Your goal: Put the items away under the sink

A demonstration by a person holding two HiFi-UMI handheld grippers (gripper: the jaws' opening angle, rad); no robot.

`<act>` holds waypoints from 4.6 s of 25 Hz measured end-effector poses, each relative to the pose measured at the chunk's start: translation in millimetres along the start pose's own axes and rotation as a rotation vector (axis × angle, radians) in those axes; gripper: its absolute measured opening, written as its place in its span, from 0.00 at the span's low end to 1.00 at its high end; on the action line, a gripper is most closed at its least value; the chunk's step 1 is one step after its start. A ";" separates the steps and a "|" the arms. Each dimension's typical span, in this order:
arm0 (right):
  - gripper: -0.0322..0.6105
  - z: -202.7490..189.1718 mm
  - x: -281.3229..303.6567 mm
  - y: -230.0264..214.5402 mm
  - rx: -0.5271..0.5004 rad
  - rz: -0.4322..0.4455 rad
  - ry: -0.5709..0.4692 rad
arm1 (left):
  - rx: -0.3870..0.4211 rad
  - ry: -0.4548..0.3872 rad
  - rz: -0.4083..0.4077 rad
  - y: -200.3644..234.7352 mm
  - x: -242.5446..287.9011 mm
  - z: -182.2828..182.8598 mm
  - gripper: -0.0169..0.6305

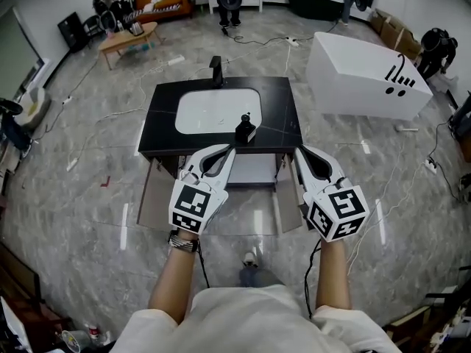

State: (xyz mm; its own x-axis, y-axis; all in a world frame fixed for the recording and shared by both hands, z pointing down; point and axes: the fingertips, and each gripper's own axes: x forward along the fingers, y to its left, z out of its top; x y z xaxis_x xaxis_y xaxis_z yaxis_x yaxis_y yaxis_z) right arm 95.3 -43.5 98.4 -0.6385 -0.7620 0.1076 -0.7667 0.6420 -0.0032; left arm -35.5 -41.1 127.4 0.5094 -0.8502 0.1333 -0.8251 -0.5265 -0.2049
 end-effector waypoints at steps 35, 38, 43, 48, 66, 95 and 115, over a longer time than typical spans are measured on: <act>0.06 -66.1 166.6 -94.1 0.086 -0.093 0.086 | -0.128 0.133 -0.158 102.5 206.5 -134.2 0.27; 0.06 -79.1 181.5 -96.9 0.106 -0.103 0.108 | -0.139 0.152 -0.171 110.4 218.6 -152.6 0.28; 0.06 -101.8 190.0 -102.3 0.121 -0.128 0.145 | -0.150 0.128 -0.164 118.3 242.5 -177.1 0.29; 0.06 -118.5 191.3 -113.7 0.201 -0.169 0.161 | -0.180 0.127 -0.193 120.5 259.4 -199.1 0.32; 0.06 -168.9 205.0 -141.2 0.278 -0.244 0.248 | -0.221 0.197 -0.271 109.7 313.7 -278.3 0.38; 0.06 -182.1 176.1 -165.6 0.332 -0.286 0.258 | -0.188 0.143 -0.257 104.9 320.9 -277.6 0.17; 0.06 -153.3 143.3 -132.9 0.276 -0.264 0.221 | -0.184 0.050 -0.183 115.3 264.0 -216.6 0.16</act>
State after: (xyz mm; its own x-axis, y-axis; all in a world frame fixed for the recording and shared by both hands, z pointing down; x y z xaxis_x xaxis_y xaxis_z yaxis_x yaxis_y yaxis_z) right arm 115.8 -225.0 266.6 -0.4121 -0.8412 0.3501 -0.9097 0.3586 -0.2092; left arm -49.1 -325.1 349.0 0.6451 -0.7372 0.2010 -0.7534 -0.6575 0.0067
